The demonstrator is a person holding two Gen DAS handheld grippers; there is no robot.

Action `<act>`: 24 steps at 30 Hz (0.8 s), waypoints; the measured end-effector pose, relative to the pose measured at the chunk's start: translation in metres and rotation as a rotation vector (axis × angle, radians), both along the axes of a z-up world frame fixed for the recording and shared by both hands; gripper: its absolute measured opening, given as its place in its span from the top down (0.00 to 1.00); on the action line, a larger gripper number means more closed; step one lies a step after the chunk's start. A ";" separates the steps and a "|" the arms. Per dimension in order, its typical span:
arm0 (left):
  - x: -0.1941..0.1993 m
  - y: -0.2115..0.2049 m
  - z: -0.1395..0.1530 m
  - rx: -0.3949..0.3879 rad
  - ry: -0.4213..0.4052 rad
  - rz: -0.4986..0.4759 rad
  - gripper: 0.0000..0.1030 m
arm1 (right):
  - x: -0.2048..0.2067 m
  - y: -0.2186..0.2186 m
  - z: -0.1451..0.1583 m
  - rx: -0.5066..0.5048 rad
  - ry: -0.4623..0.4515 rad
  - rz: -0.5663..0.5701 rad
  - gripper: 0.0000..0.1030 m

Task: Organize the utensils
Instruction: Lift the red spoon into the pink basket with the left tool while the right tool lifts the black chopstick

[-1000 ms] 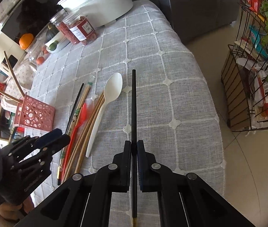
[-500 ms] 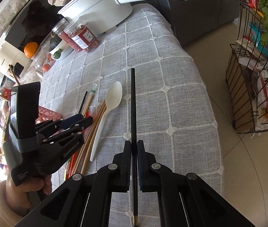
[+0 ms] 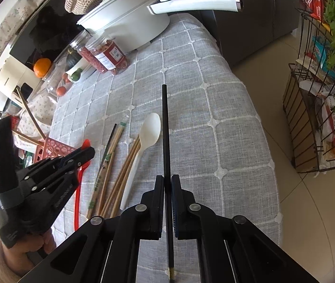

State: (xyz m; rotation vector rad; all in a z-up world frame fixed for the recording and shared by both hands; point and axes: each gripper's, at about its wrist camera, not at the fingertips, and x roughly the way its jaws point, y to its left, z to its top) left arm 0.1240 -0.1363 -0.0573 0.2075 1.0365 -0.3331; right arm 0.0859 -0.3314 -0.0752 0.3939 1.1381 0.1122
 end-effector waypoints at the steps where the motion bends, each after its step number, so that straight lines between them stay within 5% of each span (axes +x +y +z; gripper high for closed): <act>1: -0.006 0.007 0.011 -0.037 -0.025 -0.006 0.95 | 0.000 0.001 0.003 0.003 -0.014 -0.002 0.94; 12: -0.043 0.093 0.103 -0.366 -0.313 0.040 0.95 | -0.002 0.032 0.045 0.007 -0.163 0.005 0.95; 21: -0.051 0.158 0.114 -0.612 -0.638 0.169 0.95 | 0.000 0.062 0.076 -0.001 -0.281 0.022 0.95; 24: -0.041 0.167 0.113 -0.635 -0.695 0.222 0.95 | 0.001 0.070 0.084 -0.008 -0.316 0.027 0.95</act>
